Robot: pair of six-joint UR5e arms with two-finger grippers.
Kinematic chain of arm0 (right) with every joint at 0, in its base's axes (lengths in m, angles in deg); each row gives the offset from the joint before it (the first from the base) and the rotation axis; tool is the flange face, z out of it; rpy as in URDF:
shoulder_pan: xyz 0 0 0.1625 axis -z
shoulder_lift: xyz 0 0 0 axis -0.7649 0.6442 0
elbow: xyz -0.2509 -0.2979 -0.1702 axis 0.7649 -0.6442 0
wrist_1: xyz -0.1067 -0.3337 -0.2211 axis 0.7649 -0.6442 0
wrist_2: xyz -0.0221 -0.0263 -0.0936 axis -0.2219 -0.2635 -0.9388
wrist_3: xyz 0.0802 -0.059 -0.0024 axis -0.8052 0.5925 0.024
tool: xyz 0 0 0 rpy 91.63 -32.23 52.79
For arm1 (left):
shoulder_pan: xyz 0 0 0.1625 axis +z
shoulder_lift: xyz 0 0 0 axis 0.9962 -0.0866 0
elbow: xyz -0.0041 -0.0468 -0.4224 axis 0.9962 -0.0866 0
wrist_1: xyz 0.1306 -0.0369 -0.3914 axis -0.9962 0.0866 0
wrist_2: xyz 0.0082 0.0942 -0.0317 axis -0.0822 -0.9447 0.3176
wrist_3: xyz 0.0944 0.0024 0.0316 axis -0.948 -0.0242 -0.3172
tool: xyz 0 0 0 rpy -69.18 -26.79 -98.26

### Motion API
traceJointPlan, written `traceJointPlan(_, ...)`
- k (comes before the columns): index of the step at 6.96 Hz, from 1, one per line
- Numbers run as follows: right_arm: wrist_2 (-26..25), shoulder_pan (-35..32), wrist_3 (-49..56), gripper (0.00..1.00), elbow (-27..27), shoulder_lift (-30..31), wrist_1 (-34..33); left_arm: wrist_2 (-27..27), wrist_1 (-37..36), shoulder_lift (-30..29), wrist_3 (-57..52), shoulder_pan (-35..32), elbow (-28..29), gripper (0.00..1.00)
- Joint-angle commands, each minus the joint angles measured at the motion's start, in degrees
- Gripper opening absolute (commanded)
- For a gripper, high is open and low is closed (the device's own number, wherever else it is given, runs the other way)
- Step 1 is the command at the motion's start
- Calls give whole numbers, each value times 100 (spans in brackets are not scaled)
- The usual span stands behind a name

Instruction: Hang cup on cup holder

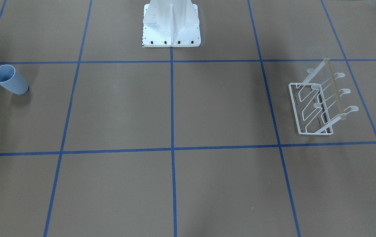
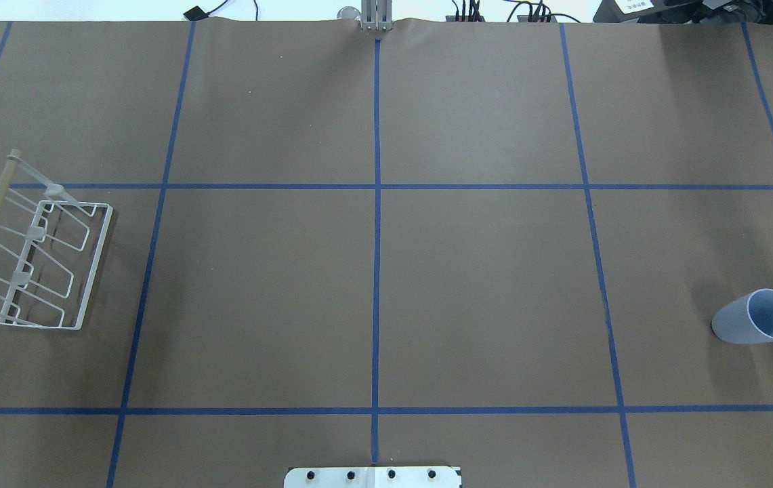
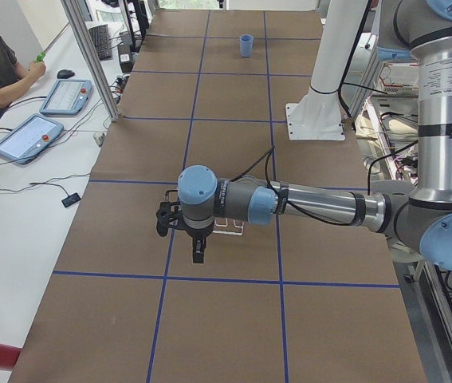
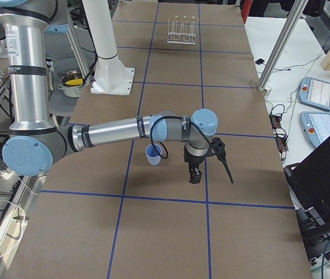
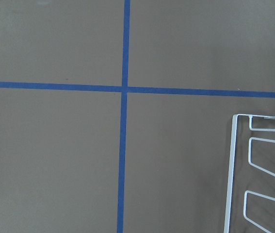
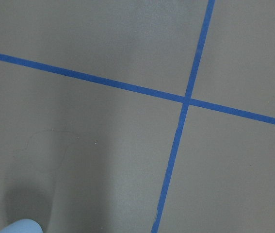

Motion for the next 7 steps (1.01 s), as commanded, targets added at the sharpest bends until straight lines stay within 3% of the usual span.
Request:
traceJointPlan(1,13,0,3,100,18,6,0,-39,0,-8,0,0,-1,98)
traceJointPlan(5,154,70,-5,100,-44,112,175,-4,27,-8,-9,9,-18,98)
traceJointPlan(7,127,245,-32,100,-44,470,935,-39,44,-43,-9,18,8,98)
